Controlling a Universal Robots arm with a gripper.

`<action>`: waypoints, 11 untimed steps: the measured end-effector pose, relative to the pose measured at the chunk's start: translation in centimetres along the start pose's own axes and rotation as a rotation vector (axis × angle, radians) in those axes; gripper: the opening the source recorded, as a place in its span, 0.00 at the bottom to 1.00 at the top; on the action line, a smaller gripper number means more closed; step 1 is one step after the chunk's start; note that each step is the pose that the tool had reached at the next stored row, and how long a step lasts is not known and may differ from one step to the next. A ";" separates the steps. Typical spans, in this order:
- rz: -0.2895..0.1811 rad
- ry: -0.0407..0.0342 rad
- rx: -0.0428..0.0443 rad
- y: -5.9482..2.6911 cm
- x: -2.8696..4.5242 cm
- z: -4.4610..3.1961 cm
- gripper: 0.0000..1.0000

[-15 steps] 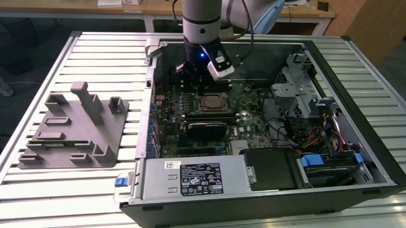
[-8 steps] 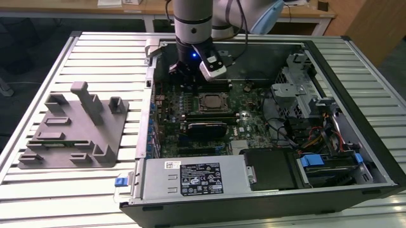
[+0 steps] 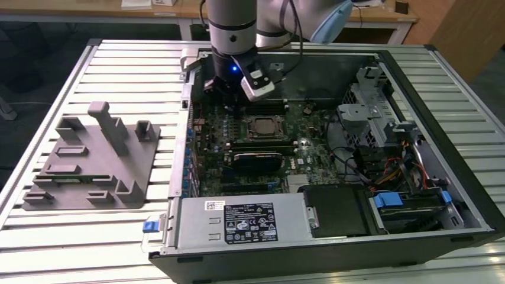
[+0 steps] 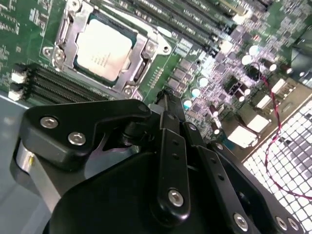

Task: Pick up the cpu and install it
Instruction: 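Install the first cpu locking lever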

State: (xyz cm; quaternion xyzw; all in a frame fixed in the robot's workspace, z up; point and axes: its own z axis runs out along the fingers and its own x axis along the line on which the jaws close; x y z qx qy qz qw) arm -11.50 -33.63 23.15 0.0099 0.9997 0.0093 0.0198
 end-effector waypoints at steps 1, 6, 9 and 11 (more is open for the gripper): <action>0.000 0.0001 -0.0083 0.00 0.06 0.00 0.11; 0.002 0.0008 -0.0406 -0.01 0.38 -0.02 0.11; 0.003 0.0012 -0.0611 -0.01 0.45 -0.02 0.11; 0.003 0.0014 -0.0669 -0.01 0.45 -0.04 0.11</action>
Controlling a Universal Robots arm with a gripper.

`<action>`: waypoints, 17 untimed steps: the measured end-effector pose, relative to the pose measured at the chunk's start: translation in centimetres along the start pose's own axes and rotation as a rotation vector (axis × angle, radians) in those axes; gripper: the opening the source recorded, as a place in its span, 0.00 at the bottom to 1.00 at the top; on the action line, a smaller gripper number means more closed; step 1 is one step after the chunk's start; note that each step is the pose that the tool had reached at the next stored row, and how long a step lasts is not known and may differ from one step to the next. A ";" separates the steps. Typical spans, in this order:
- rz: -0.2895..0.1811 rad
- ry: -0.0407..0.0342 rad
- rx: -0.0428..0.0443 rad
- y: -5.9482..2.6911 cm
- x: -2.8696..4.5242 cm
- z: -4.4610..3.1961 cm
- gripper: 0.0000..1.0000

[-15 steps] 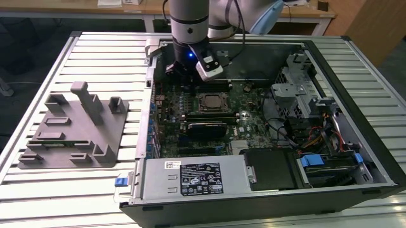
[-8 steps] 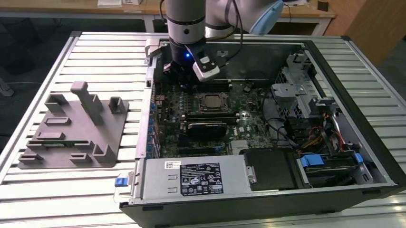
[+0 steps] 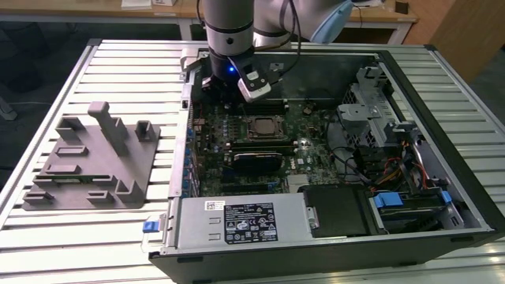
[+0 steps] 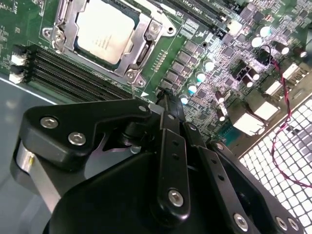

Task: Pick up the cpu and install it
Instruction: 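Install the first cpu locking lever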

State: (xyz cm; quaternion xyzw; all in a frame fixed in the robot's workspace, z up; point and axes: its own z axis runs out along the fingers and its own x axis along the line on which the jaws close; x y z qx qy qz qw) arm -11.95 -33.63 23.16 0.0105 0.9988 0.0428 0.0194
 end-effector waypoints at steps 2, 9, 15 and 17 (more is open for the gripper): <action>0.000 0.0001 -0.0040 0.00 -0.01 -0.05 0.11; 0.000 0.0004 -0.0219 0.04 -0.02 -0.44 0.11; 0.002 0.0011 -0.0579 0.07 -0.04 -0.83 0.11; 0.002 0.0013 -0.0684 0.08 -0.04 -0.93 0.11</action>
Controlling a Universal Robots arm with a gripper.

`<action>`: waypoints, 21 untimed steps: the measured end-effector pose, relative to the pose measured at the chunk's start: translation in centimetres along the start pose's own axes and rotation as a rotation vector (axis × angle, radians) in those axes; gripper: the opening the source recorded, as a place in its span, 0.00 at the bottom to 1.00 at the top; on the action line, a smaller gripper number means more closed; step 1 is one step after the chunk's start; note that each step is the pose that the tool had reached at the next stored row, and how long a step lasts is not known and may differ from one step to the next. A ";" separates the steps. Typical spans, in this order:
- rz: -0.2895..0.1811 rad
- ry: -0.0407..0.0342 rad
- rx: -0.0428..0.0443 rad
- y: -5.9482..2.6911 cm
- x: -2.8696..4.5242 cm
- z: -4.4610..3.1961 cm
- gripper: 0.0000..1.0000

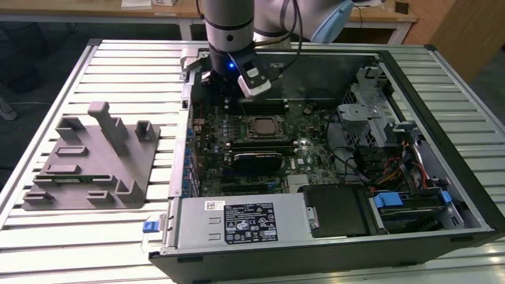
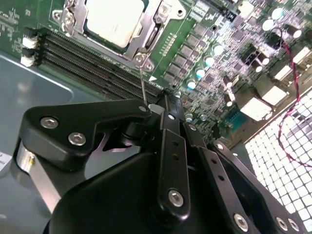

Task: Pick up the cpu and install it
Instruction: 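Install the first cpu locking lever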

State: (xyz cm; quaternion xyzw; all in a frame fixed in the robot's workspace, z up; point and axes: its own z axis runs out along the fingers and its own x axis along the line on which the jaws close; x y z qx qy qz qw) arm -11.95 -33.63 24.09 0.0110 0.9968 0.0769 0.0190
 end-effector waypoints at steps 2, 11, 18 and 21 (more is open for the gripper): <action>0.000 0.0001 -0.0078 0.01 0.00 -0.07 0.11; 0.002 0.0010 -0.0574 0.03 0.00 -0.13 0.11; 0.002 0.0010 -0.0545 0.03 -0.29 -0.12 0.11; 0.002 0.0009 -0.0502 0.03 -0.65 -0.11 0.11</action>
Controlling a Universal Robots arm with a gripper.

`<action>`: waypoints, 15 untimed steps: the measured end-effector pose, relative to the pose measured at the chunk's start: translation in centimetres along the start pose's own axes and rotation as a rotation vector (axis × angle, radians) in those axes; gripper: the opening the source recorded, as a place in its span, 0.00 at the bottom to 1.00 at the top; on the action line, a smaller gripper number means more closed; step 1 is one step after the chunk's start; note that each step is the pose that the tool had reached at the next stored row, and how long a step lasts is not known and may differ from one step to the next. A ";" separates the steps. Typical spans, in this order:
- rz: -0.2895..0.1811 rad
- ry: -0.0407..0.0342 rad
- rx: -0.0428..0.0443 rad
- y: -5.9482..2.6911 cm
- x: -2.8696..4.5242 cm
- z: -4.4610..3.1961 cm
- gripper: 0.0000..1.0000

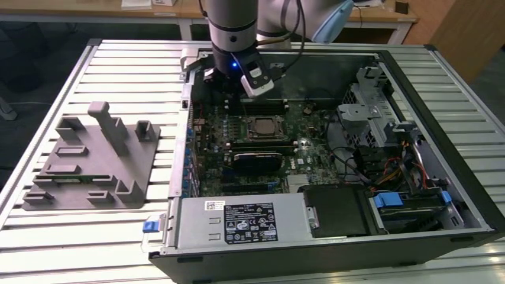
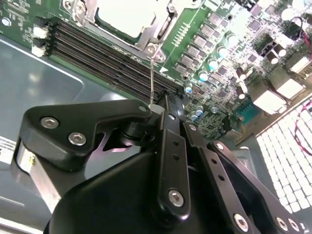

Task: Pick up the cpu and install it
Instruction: 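Install the first cpu locking lever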

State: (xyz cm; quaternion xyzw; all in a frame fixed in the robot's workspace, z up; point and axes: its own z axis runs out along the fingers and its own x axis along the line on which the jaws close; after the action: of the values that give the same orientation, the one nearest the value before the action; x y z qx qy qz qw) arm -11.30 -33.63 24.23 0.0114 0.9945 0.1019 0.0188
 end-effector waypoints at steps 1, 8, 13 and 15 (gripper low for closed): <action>0.000 0.0000 0.0021 0.00 -0.12 0.01 0.11; -0.001 -0.0005 0.0268 0.02 -0.89 0.03 0.11; 0.001 -0.0012 0.0415 0.03 -1.48 0.06 0.11; 0.001 -0.0014 0.0450 0.03 -1.80 0.07 0.11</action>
State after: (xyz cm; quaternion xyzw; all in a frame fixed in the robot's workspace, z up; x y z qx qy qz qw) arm -9.50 -33.63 24.23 0.0125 0.9966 0.0795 0.0191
